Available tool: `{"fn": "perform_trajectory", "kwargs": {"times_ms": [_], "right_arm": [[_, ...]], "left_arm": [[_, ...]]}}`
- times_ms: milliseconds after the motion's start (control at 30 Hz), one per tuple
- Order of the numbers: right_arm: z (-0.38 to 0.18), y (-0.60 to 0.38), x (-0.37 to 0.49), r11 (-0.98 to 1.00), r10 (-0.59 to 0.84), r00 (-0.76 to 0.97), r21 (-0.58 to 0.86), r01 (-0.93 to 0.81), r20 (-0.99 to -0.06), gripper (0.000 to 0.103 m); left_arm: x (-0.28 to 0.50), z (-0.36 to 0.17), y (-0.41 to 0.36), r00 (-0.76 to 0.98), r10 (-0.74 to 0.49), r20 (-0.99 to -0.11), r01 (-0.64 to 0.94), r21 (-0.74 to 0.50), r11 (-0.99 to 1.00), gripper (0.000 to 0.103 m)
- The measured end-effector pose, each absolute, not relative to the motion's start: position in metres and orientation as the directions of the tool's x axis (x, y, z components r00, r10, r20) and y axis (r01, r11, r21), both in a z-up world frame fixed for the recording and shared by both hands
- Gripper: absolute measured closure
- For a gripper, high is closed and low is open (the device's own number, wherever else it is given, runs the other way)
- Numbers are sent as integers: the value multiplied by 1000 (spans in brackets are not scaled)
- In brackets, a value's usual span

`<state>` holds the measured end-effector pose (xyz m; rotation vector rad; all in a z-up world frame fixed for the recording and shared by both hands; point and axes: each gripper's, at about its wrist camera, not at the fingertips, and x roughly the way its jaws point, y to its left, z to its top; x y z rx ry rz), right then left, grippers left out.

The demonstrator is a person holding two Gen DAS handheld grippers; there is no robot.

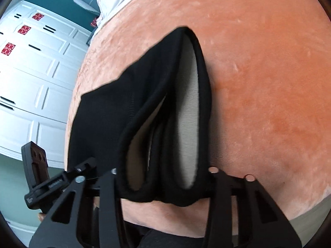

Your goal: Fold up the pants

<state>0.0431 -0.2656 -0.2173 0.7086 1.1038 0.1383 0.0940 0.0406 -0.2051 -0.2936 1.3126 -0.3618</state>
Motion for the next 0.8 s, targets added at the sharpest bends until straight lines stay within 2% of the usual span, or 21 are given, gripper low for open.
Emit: {"fn": "perform_trajectory", "kwargs": {"times_ms": [167, 233, 267, 300, 333, 367, 400, 433, 467, 500, 533, 600, 633, 733, 800], "right_arm": [[-212, -261, 43, 787, 441, 448, 575, 224, -777, 65], [-220, -261, 47, 802, 425, 428, 551, 232, -798, 48], [-228, -262, 49, 793, 436, 413, 558, 245, -800, 43], [-233, -264, 52, 787, 437, 408, 561, 258, -801, 31], [-238, -266, 52, 774, 443, 410, 571, 275, -797, 29], [-244, -267, 53, 756, 462, 415, 593, 278, -784, 28], [-245, -267, 52, 752, 464, 421, 598, 278, -779, 26], [-245, -265, 53, 750, 464, 426, 600, 276, -776, 27], [-245, -262, 54, 758, 455, 427, 592, 274, -781, 32], [-243, -258, 55, 770, 452, 427, 584, 256, -783, 51], [-238, -255, 56, 772, 457, 432, 588, 240, -777, 60], [-224, -251, 55, 790, 440, 449, 573, 219, -778, 67], [-217, -251, 53, 786, 441, 468, 582, 210, -766, 68], [-181, -248, 46, 780, 448, 533, 605, 159, -718, 70], [-155, -241, 41, 791, 443, 564, 600, 120, -697, 70]], "left_arm": [[92, -201, 49, 199, -416, -887, 89, -406, 909, 68], [95, -204, 40, 199, -386, -901, 94, -375, 922, 59], [94, -206, 40, 199, -384, -902, 92, -373, 923, 55], [95, -208, 40, 199, -374, -906, 89, -363, 927, 42], [95, -211, 39, 206, -362, -909, 70, -355, 932, 28], [97, -217, 41, 207, -365, -908, 46, -363, 931, 19], [100, -225, 44, 195, -386, -902, 13, -391, 920, 12], [100, -228, 46, 202, -390, -898, -2, -399, 917, 11], [100, -228, 44, 205, -391, -897, 0, -400, 917, 11], [101, -225, 41, 204, -381, -902, 14, -386, 922, 18], [101, -220, 39, 212, -389, -896, 37, -391, 920, 41], [101, -205, 35, 221, -388, -895, 66, -383, 922, 63], [100, -198, 36, 228, -383, -895, 77, -375, 924, 68], [96, -167, 44, 261, -431, -864, 76, -427, 901, 75], [91, -141, 53, 296, -466, -834, 83, -463, 882, 75]]}}
